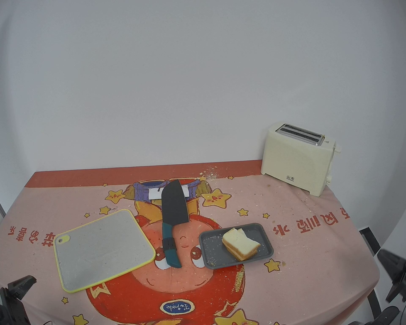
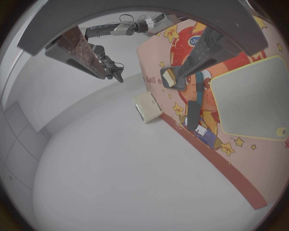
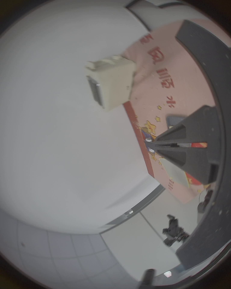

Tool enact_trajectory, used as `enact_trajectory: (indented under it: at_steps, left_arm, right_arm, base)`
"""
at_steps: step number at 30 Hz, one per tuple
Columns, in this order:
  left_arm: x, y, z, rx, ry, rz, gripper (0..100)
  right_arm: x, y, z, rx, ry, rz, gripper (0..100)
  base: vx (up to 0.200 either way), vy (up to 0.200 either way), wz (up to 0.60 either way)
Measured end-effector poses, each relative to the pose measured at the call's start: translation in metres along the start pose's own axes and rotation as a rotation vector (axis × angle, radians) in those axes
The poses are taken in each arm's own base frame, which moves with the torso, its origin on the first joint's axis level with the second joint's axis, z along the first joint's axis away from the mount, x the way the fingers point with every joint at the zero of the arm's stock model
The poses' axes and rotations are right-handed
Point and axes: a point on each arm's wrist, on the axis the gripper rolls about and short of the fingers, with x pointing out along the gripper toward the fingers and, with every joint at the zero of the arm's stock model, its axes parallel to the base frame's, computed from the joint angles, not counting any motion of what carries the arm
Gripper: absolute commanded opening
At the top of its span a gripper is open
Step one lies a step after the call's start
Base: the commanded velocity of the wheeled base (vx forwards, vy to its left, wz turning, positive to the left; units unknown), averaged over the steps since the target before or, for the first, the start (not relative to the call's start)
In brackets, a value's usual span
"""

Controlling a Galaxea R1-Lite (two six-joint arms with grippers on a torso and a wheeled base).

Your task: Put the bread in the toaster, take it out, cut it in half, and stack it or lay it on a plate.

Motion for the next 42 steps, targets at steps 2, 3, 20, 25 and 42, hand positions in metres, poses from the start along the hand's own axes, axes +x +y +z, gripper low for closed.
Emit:
enact_trajectory:
  at_steps: [2, 3, 20, 25, 42]
  left_arm:
    - [-0.002, 0.002, -0.008, 0.043, 0.017, 0.059, 100]
    - [-0.003, 0.003, -0.014, 0.070, 0.034, 0.133, 100]
    - [-0.008, 0.010, -0.035, 0.080, 0.131, 0.445, 100]
    - [-0.002, 0.012, -0.034, 0.070, 0.205, 0.508, 100]
    - [0.002, 0.012, -0.033, 0.066, 0.219, 0.610, 100]
  right_arm:
    - [-0.008, -0.001, -0.016, -0.013, 0.027, -0.080, 0]
    - [-0.013, -0.001, -0.027, -0.022, 0.037, -0.152, 0]
    - [-0.022, 0.000, -0.045, -0.071, -0.117, -0.456, 0]
    - [-0.023, 0.001, -0.045, -0.077, -0.130, -0.433, 0]
    - [-0.027, 0.002, -0.047, -0.059, -0.201, -0.394, 0]
  base:
    - [0.000, 0.000, 0.00]
    - [0.000, 0.000, 0.00]
    - [0.000, 0.000, 0.00]
    - [0.000, 0.000, 0.00]
    - [0.000, 0.000, 0.00]
